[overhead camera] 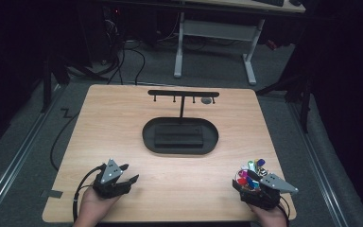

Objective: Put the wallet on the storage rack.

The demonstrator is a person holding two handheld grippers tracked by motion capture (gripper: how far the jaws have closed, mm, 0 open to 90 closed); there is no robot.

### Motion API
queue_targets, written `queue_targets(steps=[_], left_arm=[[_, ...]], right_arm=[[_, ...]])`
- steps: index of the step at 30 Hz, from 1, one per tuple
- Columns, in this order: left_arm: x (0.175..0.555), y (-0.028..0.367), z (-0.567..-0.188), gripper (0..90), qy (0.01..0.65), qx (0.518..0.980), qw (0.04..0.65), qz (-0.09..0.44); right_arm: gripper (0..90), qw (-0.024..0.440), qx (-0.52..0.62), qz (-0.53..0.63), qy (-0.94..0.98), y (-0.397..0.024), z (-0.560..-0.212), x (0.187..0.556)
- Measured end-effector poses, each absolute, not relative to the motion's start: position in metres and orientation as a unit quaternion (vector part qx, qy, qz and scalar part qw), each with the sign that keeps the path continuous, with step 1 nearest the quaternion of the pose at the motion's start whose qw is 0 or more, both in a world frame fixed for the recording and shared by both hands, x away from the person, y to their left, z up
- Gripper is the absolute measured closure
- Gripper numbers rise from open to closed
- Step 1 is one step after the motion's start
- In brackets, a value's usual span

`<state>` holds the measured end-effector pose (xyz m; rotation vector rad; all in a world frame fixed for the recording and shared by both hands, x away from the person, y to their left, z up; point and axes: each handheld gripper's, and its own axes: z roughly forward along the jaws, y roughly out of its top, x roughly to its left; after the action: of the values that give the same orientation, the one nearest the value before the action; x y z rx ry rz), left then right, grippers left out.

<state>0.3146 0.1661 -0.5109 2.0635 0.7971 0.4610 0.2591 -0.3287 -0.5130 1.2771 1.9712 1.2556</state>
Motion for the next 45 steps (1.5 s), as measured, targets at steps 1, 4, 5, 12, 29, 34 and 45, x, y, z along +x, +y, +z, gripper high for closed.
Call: queue_targets(steps=[1,4,5,12,29,34,45], left_arm=[[0.314,0.167,-0.510,43.9,0.319,0.827,0.425,0.187],[0.311,0.169,-0.507,42.8,0.317,0.826,0.425,0.192],[0.312,0.169,-0.508,42.8,0.319,0.827,0.423,0.187],[0.316,0.174,-0.507,42.9,0.324,0.822,0.440,0.163],[0.312,0.166,-0.503,40.7,0.279,0.830,0.453,0.165],[0.311,0.164,-0.503,40.7,0.270,0.833,0.455,0.159],[0.309,0.162,-0.502,40.9,0.253,0.839,0.454,0.160]], right_arm=[[23.8,0.238,0.465,0.456,0.720,-0.329,-0.513,0.259],[24.0,0.244,0.465,0.450,0.722,-0.327,-0.512,0.260],[24.0,0.244,0.467,0.446,0.724,-0.325,-0.512,0.261],[24.6,0.233,0.476,0.392,0.752,-0.315,-0.510,0.266],[41.6,0.155,0.452,0.214,0.852,-0.298,-0.479,0.286],[52.4,0.121,0.448,0.174,0.869,-0.290,-0.475,0.299],[57.3,0.086,0.454,0.085,0.883,-0.286,-0.475,0.329]])
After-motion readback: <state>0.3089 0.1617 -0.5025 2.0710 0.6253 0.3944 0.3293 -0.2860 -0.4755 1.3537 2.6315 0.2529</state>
